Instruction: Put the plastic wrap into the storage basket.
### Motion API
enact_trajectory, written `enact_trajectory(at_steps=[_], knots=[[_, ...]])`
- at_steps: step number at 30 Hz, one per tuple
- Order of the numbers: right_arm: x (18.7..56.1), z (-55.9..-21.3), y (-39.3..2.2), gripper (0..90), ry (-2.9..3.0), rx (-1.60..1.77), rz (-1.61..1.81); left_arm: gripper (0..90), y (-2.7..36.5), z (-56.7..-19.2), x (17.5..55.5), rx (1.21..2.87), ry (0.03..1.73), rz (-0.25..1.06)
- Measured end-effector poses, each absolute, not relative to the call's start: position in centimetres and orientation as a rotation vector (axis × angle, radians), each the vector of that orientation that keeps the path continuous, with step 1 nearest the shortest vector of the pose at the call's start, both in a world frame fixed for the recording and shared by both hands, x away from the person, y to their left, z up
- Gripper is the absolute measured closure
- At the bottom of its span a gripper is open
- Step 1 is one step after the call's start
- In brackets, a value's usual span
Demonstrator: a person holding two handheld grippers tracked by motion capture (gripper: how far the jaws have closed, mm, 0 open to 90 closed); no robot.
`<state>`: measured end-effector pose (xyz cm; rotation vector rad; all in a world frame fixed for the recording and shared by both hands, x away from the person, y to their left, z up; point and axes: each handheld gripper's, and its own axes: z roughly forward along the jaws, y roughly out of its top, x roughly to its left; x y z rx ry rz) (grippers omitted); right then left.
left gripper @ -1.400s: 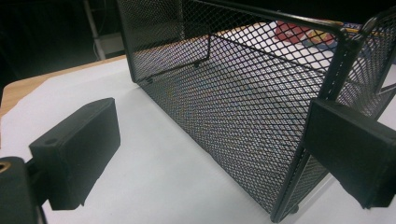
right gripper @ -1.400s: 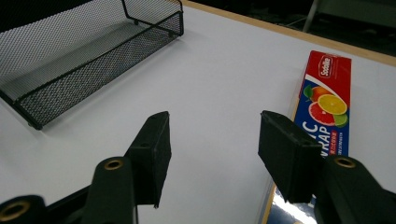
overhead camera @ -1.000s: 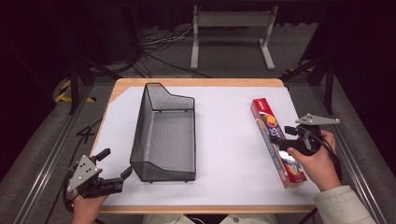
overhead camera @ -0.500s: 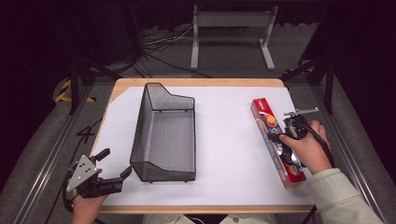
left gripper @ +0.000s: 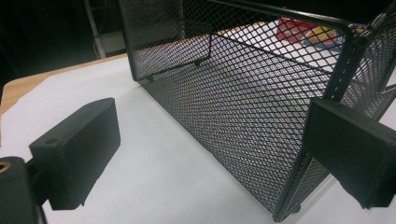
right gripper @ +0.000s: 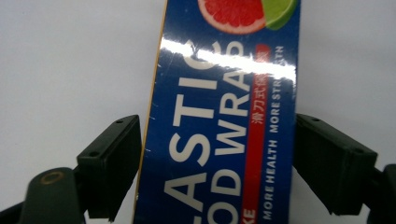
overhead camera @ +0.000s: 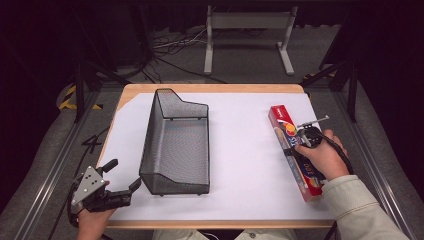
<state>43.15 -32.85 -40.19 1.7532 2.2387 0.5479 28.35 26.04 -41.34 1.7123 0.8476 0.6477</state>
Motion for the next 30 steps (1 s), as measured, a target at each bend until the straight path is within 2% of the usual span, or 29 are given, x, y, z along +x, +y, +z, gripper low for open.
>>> enact_trajectory(at_steps=[3,7,12,18,30], knots=[[43.3,-40.5,-32.5,20.4,2.248,1.759,0.533,5.2,26.1,-41.3,28.3,1.711,0.848,0.648],[43.5,-40.8,-32.2,32.4,2.241,1.786,0.477,5.1,26.0,-41.3,28.3,1.712,0.848,0.649],[43.4,-40.7,-31.9,38.8,2.184,1.832,0.428,5.1,26.0,-41.3,28.4,1.712,0.848,0.649],[43.4,-40.3,-31.8,40.3,2.168,1.852,0.430,5.1,26.1,-41.4,28.4,1.711,0.848,0.650],[42.2,-36.8,-31.6,40.3,2.136,1.812,0.667,5.2,26.1,-41.3,28.4,1.708,0.850,0.646]])
